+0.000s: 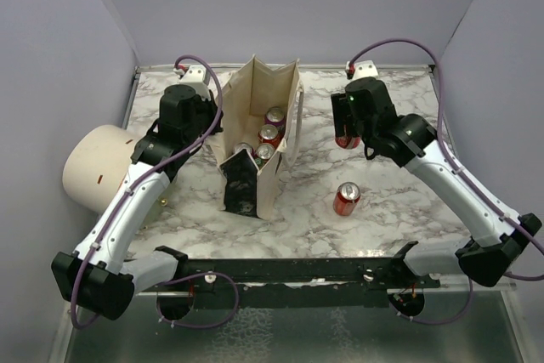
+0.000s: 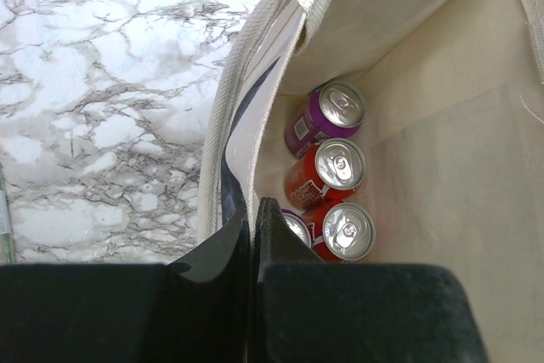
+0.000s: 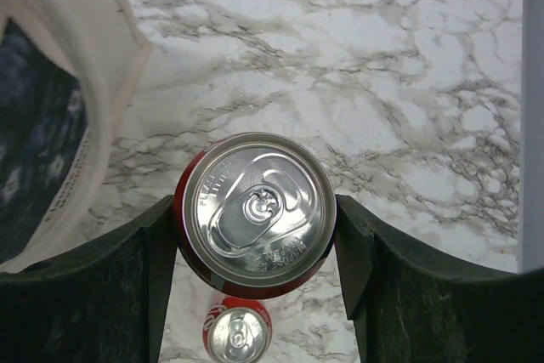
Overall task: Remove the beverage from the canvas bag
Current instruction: Place the drink at the center of the board.
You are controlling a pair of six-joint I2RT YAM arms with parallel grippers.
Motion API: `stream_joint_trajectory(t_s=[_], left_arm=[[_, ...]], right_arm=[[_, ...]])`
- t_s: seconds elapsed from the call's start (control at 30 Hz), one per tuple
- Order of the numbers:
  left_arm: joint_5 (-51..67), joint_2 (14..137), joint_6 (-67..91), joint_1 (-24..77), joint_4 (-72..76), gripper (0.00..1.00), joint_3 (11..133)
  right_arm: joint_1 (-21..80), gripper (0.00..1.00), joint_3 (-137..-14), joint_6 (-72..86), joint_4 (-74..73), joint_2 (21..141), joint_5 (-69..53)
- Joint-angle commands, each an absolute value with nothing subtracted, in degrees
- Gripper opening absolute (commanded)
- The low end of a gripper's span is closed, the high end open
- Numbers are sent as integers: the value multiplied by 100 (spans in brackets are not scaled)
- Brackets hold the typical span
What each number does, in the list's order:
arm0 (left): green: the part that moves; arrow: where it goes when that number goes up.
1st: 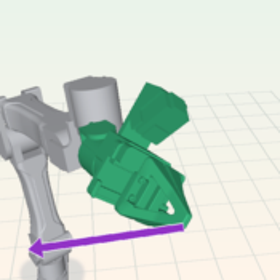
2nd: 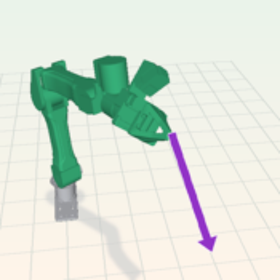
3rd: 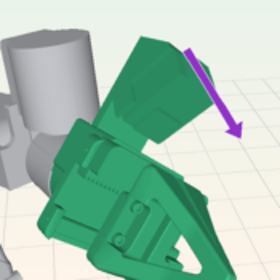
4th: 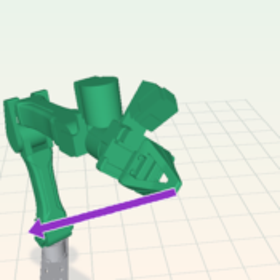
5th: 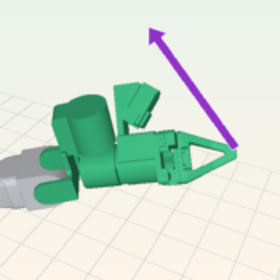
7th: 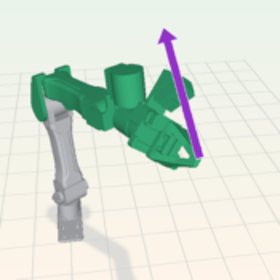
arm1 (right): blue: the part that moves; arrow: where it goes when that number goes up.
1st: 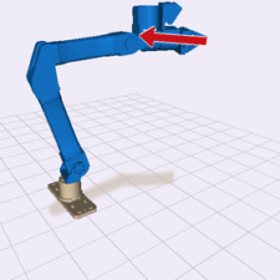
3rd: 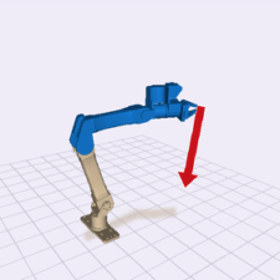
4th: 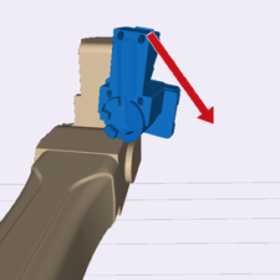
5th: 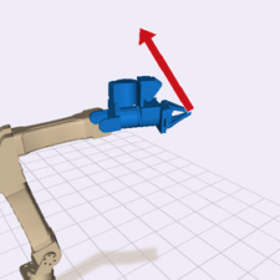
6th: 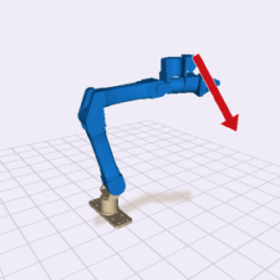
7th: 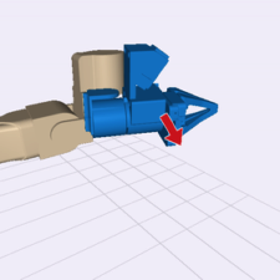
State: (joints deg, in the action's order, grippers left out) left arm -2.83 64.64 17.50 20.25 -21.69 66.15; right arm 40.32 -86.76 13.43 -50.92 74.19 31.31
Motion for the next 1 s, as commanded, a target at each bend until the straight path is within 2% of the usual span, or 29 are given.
stream_joint_trajectory(t_s=[0.0, 0.17, 0.5, 0.97], left_arm=[[-167, 6109, 1736, 1994, -1689, 0, 6753], [-156, 6117, 1895, 1991, -1577, 0, 6692], [-25, 5978, 2504, 1988, -1441, 0, 6396], [126, 6039, 2455, 1990, -1425, 0, 6406]], right_arm=[[3530, 2, -8109, 1393, -3710, 7433, 3502], [3368, 2, -6568, 1056, -2200, 6932, 3162], [3349, 2, -4743, 1186, -328, 6736, 3245], [3348, 2, -3563, 1673, 92, 6860, 3227]])
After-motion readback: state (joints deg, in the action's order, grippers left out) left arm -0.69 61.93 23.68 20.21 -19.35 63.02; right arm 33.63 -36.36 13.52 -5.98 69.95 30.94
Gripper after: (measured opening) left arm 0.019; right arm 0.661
